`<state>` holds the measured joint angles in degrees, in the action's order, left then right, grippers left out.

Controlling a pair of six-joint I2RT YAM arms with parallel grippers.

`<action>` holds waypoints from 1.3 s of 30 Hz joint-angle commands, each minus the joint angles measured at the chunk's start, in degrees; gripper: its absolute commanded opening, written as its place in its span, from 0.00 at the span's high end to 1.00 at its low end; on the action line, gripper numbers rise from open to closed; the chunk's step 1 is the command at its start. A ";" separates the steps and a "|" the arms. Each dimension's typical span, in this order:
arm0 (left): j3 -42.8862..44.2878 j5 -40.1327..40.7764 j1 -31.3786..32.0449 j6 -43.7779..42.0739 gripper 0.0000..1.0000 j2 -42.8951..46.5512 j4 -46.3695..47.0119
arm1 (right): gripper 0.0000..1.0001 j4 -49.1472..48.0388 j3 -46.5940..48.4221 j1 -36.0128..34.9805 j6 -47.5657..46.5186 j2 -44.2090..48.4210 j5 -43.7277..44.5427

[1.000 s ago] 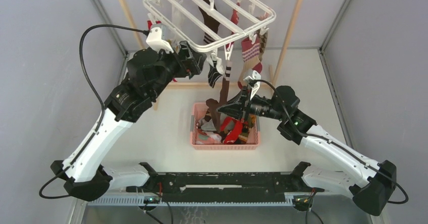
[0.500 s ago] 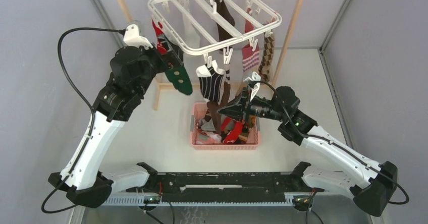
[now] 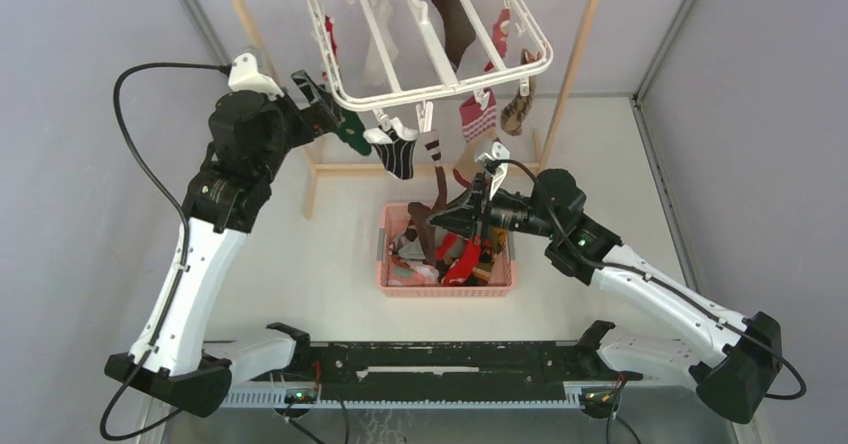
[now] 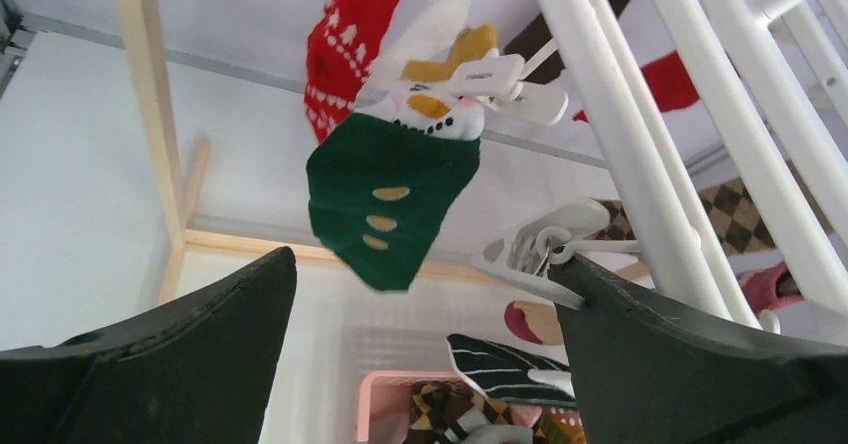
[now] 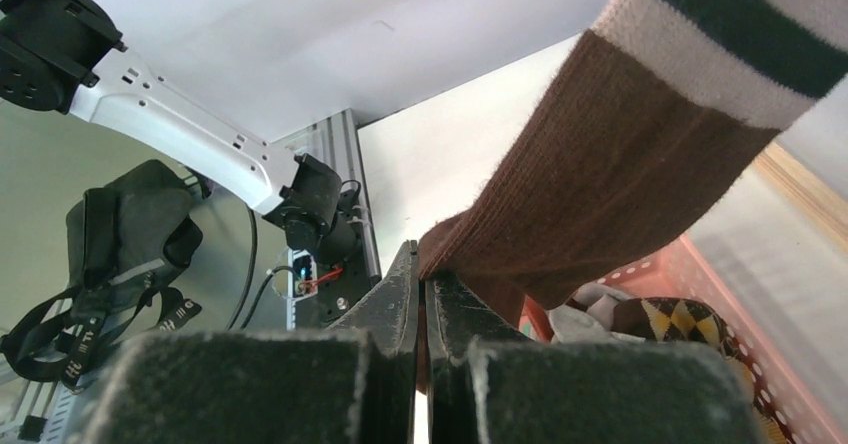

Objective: Remove the socks clipped to the hanger
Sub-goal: Adjust the hanger on the clothesline.

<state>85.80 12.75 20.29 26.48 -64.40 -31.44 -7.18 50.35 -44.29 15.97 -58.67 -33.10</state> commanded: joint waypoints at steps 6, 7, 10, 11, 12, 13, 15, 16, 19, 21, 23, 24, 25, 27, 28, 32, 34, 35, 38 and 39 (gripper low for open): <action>0.48 -4.88 -7.14 -2.12 0.00 1.62 0.63 | 1.00 -4.65 0.72 1.84 -3.63 -2.42 -1.03; 0.33 -4.95 -7.48 -2.21 0.00 1.84 0.53 | 1.00 -5.58 0.72 2.75 -3.27 -3.01 -2.12; -0.21 -4.94 -8.02 -2.53 0.00 2.83 0.17 | 1.00 -10.56 0.69 6.01 -0.08 -5.02 -6.52; -0.45 -4.90 -8.21 -2.59 0.00 3.07 0.10 | 1.00 -12.65 0.71 7.11 0.82 -5.76 -8.19; -0.60 -4.93 -8.31 -2.67 0.00 3.32 0.02 | 1.00 -14.89 0.64 8.25 2.92 -6.60 -9.97; -0.89 -4.81 -8.48 -2.66 0.00 3.56 -0.13 | 1.00 -17.21 0.70 9.21 4.73 -7.50 -11.54; -1.39 -4.77 -8.60 -2.79 0.00 4.11 -0.11 | 1.00 -22.62 0.72 10.96 8.84 -9.47 -15.11; -1.63 -4.81 -8.60 -2.80 0.00 4.37 -0.08 | 1.00 -25.90 0.72 11.77 11.37 -10.58 -16.99; -2.54 -4.21 -8.68 -2.68 0.00 5.34 -0.31 | 1.00 -36.76 0.83 13.93 19.86 -15.48 -22.72; -3.10 -3.90 -8.61 -2.60 0.00 6.26 -0.61 | 1.00 -42.45 1.26 14.58 24.85 -18.39 -25.13; -3.46 -3.86 -8.62 -2.31 0.00 7.27 -1.04 | 1.00 -46.41 1.49 14.62 27.92 -20.27 -26.45; -3.74 -4.08 -8.62 -2.17 0.00 7.94 -1.26 | 1.00 -47.55 1.51 14.58 28.77 -20.87 -26.61; -4.03 -4.26 -8.61 -2.00 0.00 8.61 -1.28 | 1.00 -48.31 1.51 14.51 29.41 -21.35 -26.70; -4.52 -5.06 -8.60 -1.59 0.00 9.99 -1.55 | 1.00 -49.74 1.51 14.36 30.46 -22.13 -26.73; -4.81 -5.62 -8.60 -1.37 0.00 10.55 -1.60 | 1.00 -50.33 1.51 14.32 30.93 -22.44 -26.83; -5.60 -8.00 -8.45 -0.07 0.00 12.89 -1.75 | 1.00 -51.51 1.51 14.11 31.75 -23.04 -26.74; -5.98 -9.32 -8.12 0.46 0.00 14.00 -1.48 | 1.00 -51.55 1.51 14.01 31.76 -23.15 -26.55; -6.00 -10.13 -7.84 0.83 0.00 14.36 -1.48 | 1.00 -51.53 1.46 13.98 31.69 -23.24 -26.52; -5.73 -11.45 -5.81 1.70 0.00 15.03 -1.34 | 1.00 -51.53 1.51 13.79 31.67 -23.41 -26.46; -5.58 -11.33 -4.54 1.87 0.00 15.09 -1.22 | 1.00 -51.53 1.51 13.75 31.67 -23.49 -26.43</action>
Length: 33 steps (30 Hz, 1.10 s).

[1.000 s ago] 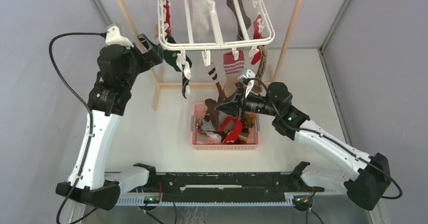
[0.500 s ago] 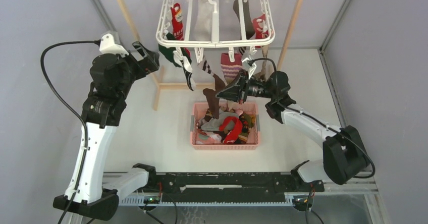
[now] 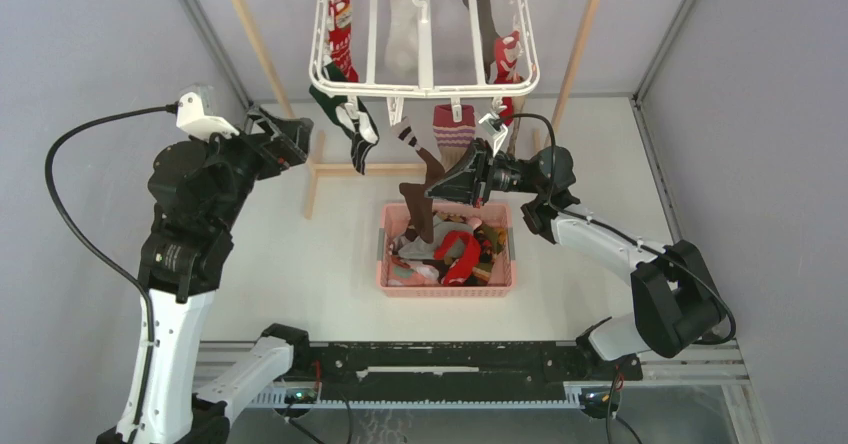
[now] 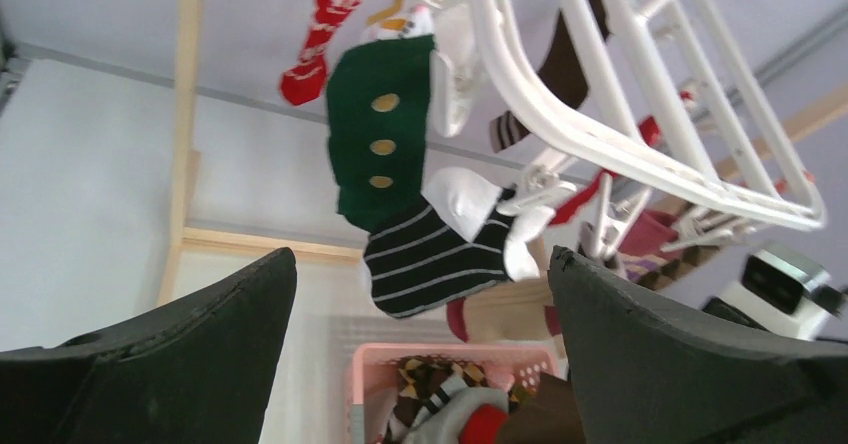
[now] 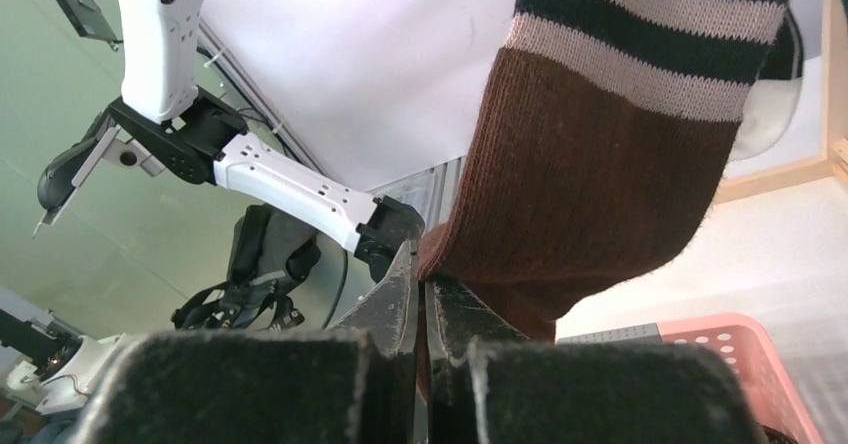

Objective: Remove the socks clipped to the hanger
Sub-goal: Adjust the hanger on the clothesline.

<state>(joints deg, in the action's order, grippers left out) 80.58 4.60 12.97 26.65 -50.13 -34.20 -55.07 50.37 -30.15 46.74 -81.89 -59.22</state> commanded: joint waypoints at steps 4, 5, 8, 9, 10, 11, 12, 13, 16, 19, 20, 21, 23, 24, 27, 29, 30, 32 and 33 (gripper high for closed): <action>-0.08 -3.31 7.48 2.17 0.00 0.38 2.75 | 1.00 -3.64 1.49 -0.88 0.82 -0.29 -0.14; -0.06 -3.77 8.18 2.46 0.00 0.02 3.19 | 1.00 -3.69 1.49 -1.01 0.81 -0.25 0.01; -0.22 -6.18 9.87 3.59 0.00 -1.04 5.46 | 1.00 -3.64 1.49 -1.43 0.70 -0.16 0.14; -0.30 -6.64 10.39 3.97 0.00 -1.50 6.11 | 1.00 -3.60 1.49 -1.54 0.67 -0.12 0.22; -0.18 -6.70 11.01 4.01 0.00 -1.90 6.49 | 1.00 -3.50 1.49 -1.62 0.59 -0.12 0.24; 0.04 -6.36 11.64 4.07 0.00 -2.35 6.58 | 1.00 -3.31 1.49 -1.70 0.39 -0.05 0.36; 0.25 -5.89 12.25 4.03 0.00 -2.73 6.69 | 1.00 -3.07 1.61 -1.89 0.18 -0.03 0.41; 0.39 -5.77 12.71 4.02 0.00 -3.04 6.93 | 1.00 -2.73 1.72 -2.13 -0.04 -0.03 0.41; 0.49 -5.78 14.05 4.54 0.00 -3.93 7.98 | 1.00 -1.52 2.07 -2.70 -1.06 -0.03 0.52; 1.18 -5.16 16.26 4.56 0.00 -5.02 8.58 | 1.00 -0.44 2.45 -3.30 -1.86 -0.07 0.75; 1.36 -4.86 16.93 4.58 0.00 -5.18 8.67 | 1.00 -0.20 2.52 -3.44 -2.23 -0.05 0.77; 1.55 -4.81 17.55 4.48 0.00 -5.29 8.74 | 1.00 0.05 2.60 -3.60 -2.30 -0.10 0.85; 2.02 -2.41 18.77 4.49 0.02 -5.26 8.49 | 1.00 0.49 2.69 -3.76 -2.64 -0.11 0.94; 2.20 -1.60 19.49 4.34 0.02 -5.10 8.33 | 1.00 0.80 2.71 -3.85 -2.87 -0.11 1.03; 2.92 0.41 20.92 4.27 0.06 -4.77 7.03 | 1.00 1.41 2.88 -4.03 -3.30 -0.20 1.01; 3.04 1.56 21.86 4.20 0.08 -4.32 6.49 | 1.00 1.85 3.18 -4.24 -3.62 -0.29 0.98; 3.01 1.97 22.22 4.26 0.08 -3.97 6.40 | 1.00 2.15 3.28 -4.42 -3.85 -0.29 1.00; 3.10 2.35 22.86 4.20 0.10 -3.48 6.24 | 1.00 3.44 3.78 -4.79 -4.73 -0.21 1.03; 3.30 2.54 23.09 4.23 0.10 -3.31 6.17 | 1.00 4.01 3.99 -5.05 -5.30 -0.14 1.11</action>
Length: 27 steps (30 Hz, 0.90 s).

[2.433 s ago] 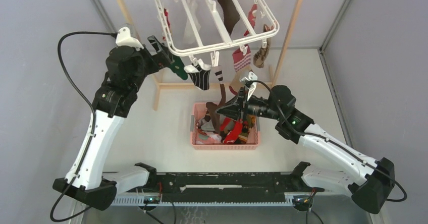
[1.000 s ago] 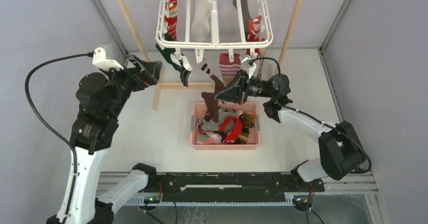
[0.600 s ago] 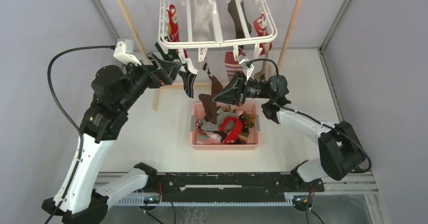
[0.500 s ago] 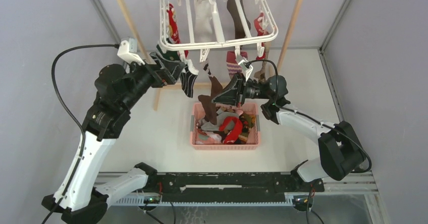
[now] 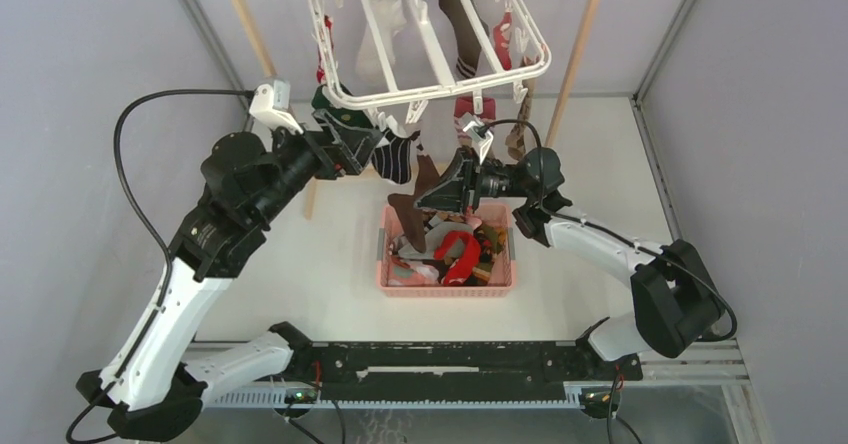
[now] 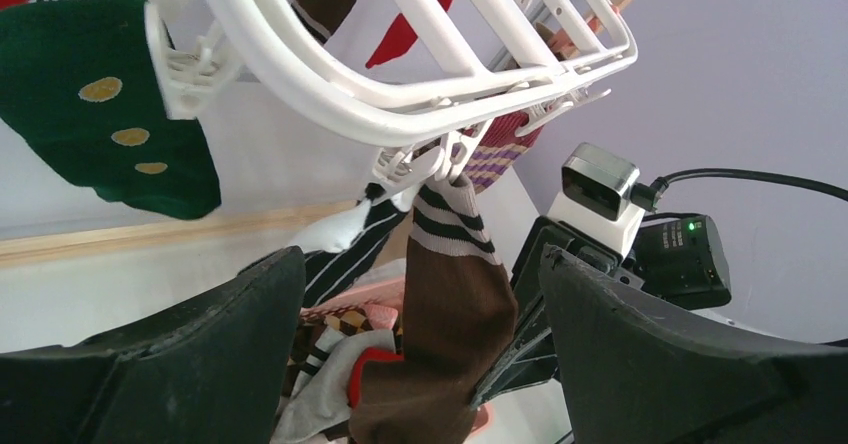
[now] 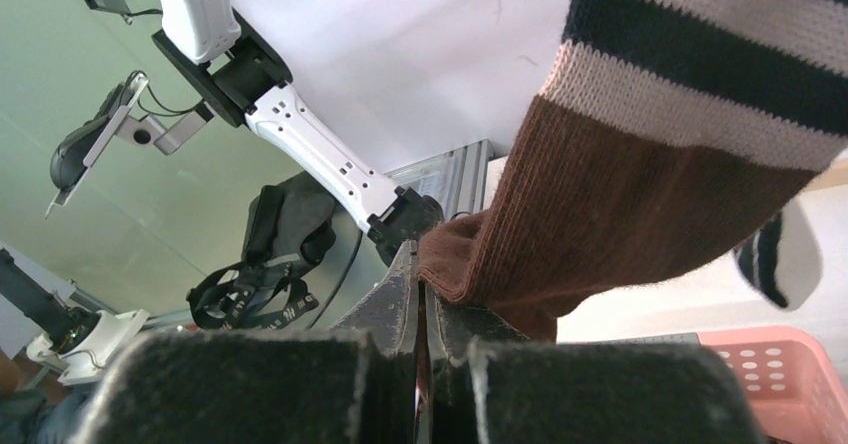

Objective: Remove the socks clipped to the hanger
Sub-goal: Adjust the hanger on the clothesline, then remove the sock from the hanger.

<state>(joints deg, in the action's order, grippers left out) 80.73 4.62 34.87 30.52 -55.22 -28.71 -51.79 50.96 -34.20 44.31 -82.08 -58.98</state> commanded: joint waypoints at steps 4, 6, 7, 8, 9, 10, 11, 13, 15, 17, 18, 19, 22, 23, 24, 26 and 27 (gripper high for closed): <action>3.90 2.32 2.89 0.92 0.12 1.64 0.98 | 1.00 3.43 4.01 -1.87 -5.04 0.34 1.27; 3.68 1.36 3.88 1.60 0.13 1.25 2.05 | 1.00 4.09 4.21 -2.13 -5.45 0.26 1.33; 3.77 1.50 4.60 1.59 0.13 0.99 2.22 | 1.00 4.35 4.31 -2.29 -5.53 0.26 1.39; 3.86 2.11 5.21 1.50 0.13 0.84 2.23 | 1.00 4.76 4.42 -2.48 -5.85 0.33 1.42; 3.89 2.44 5.66 1.43 0.13 0.82 2.21 | 1.00 5.26 4.68 -2.69 -6.19 0.34 1.48; 3.91 2.57 5.90 1.39 0.13 0.86 2.25 | 1.00 5.86 4.86 -2.98 -6.64 0.41 1.60; 3.91 2.69 6.00 1.38 0.13 0.94 2.28 | 1.00 6.72 5.07 -3.36 -7.23 0.43 1.66; 4.26 2.79 6.18 1.38 0.13 1.07 2.31 | 1.00 8.59 5.85 -4.15 -8.78 0.37 2.00; 5.12 2.58 6.37 1.32 0.12 0.80 2.34 | 1.00 10.03 6.54 -4.98 -9.97 0.12 2.39; 5.87 2.42 6.51 1.21 0.12 0.50 2.28 | 1.00 10.56 7.31 -5.62 -10.37 -0.36 2.70; 6.14 2.36 6.58 1.14 0.12 0.35 2.19 | 1.00 10.57 7.57 -5.95 -10.43 -0.67 2.77; 6.19 2.48 6.70 1.15 0.12 0.44 2.15 | 1.00 10.61 7.89 -6.36 -10.41 -0.97 2.75; 6.07 2.96 6.81 0.95 0.12 0.84 1.81 | 1.00 11.23 9.20 -7.31 -10.89 -2.18 2.91; 5.88 3.16 6.83 0.87 0.12 1.13 1.80 | 1.00 11.77 9.76 -7.63 -11.10 -2.66 2.97; 5.66 3.45 6.84 0.86 0.12 1.37 1.81 | 1.00 12.20 10.30 -8.05 -11.33 -3.11 3.00; 5.42 3.85 6.79 0.70 0.12 1.74 1.62 | 1.00 12.69 11.49 -8.75 -11.71 -4.13 3.17; 5.45 4.00 6.79 0.67 0.12 1.84 1.52 | 1.00 12.82 12.05 -9.09 -11.77 -4.66 3.26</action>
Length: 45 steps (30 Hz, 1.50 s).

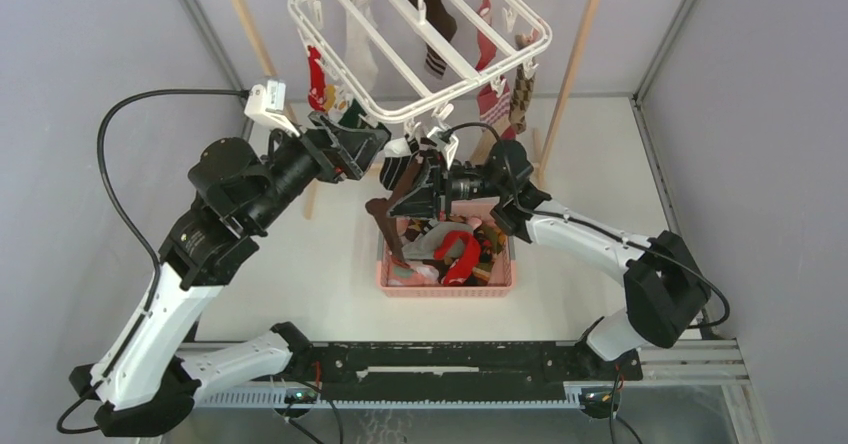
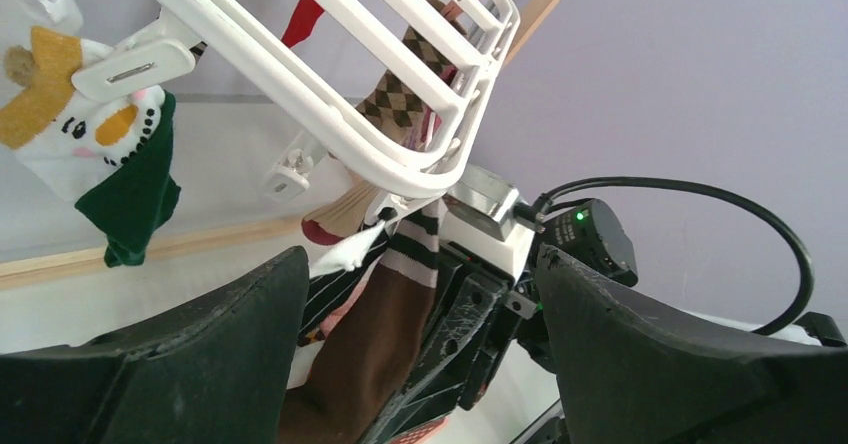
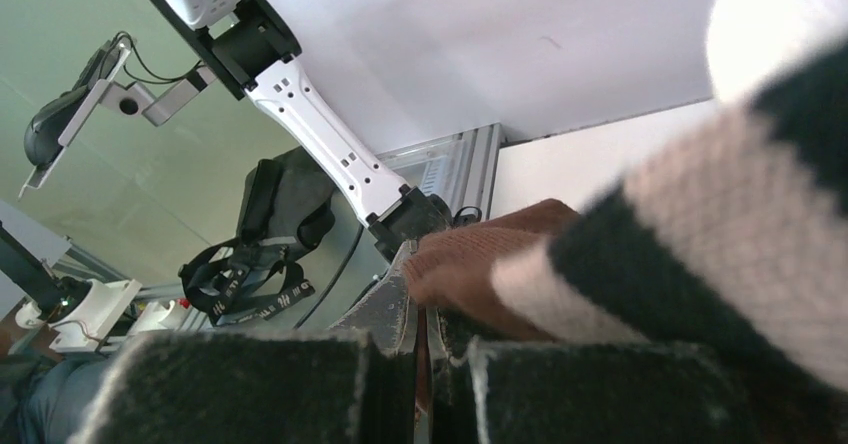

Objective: Remove the socks clipped to the hanger
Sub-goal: Remove the sock from the hanger.

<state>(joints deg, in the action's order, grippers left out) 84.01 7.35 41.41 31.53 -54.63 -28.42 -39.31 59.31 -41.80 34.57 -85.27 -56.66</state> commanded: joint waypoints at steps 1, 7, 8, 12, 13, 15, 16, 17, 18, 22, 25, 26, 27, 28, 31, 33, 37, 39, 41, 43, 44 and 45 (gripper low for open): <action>2.18 1.42 0.26 -0.54 0.12 1.32 1.10 | 1.00 0.33 4.30 -1.79 -1.91 -2.19 0.94; 1.56 2.24 0.26 -0.83 0.12 1.68 0.96 | 1.00 0.02 9.16 -4.48 -0.92 -6.85 0.94; 1.45 2.23 0.25 -0.85 0.12 1.72 0.95 | 1.00 0.07 10.17 -4.90 -0.70 -8.05 0.91; 1.27 2.62 0.31 -1.00 0.11 1.87 0.92 | 1.00 1.58 14.08 -6.65 -0.91 -11.23 0.83; 1.33 2.64 0.33 -1.10 0.11 1.88 0.82 | 1.00 1.86 14.89 -6.96 -0.98 -11.91 0.72; 1.33 2.73 0.30 -1.20 0.11 1.99 0.72 | 1.00 2.67 16.30 -7.57 -0.99 -13.13 0.54; 1.29 2.87 0.29 -1.21 0.11 2.05 0.69 | 1.00 3.15 16.81 -7.84 -1.05 -13.61 0.55; 1.25 2.95 0.26 -1.15 0.11 2.03 0.69 | 1.00 3.67 17.05 -8.06 -1.26 -13.75 0.51; 1.26 2.93 0.30 -1.28 0.11 2.14 0.69 | 1.00 4.44 17.10 -8.20 -1.65 -13.83 0.55; 1.30 3.03 0.30 -1.28 0.11 2.18 0.68 | 1.00 7.80 15.42 -8.72 -4.28 -12.56 0.97; 1.02 3.12 0.32 -1.28 0.11 2.12 0.95 | 1.00 9.06 13.12 -8.91 -5.74 -10.35 1.84; 0.91 3.13 0.32 -1.29 0.11 2.07 1.07 | 1.00 9.52 12.53 -8.99 -6.49 -9.75 2.05; 0.81 3.15 0.26 -1.27 0.11 1.97 1.21 | 1.00 10.05 11.97 -9.05 -7.00 -9.01 2.27; 0.66 3.29 0.32 -1.25 0.11 1.95 1.33 | 1.00 10.55 11.55 -9.13 -7.55 -8.38 2.40; 0.16 4.06 0.26 -1.59 0.11 1.81 1.53 | 1.00 12.63 10.22 -9.38 -9.36 -6.45 3.05; -0.03 4.96 0.20 -2.07 0.10 1.60 1.52 | 1.00 14.17 9.62 -9.69 -10.69 -5.30 3.75; -0.39 5.70 -0.54 -2.65 0.09 0.39 1.71 | 1.00 17.29 9.30 -10.64 -13.32 -3.51 4.96; -0.84 4.91 -1.46 -2.70 0.09 -0.62 2.30 | 1.00 18.40 9.25 -10.97 -14.10 -3.01 5.35; -1.46 3.21 -3.26 -2.50 0.10 -1.57 3.01 | 1.00 19.06 8.90 -11.04 -14.71 -2.47 5.70; -2.84 -1.22 -6.00 -1.60 0.10 -1.81 5.26 | 1.00 19.22 8.58 -11.10 -15.07 -1.98 5.79; -3.36 -3.14 -7.37 -1.23 0.11 -1.84 6.02 | 1.00 19.49 8.54 -11.11 -15.20 -1.86 5.78; -3.75 -5.18 -8.59 -0.92 0.11 -1.99 6.84 | 1.00 20.00 8.53 -11.12 -15.48 -1.75 5.78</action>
<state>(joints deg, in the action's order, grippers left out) 82.56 9.56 36.88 30.17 -56.07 -26.61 -21.32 68.58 -52.18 21.87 -89.36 -51.09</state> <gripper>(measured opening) 0.897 0.028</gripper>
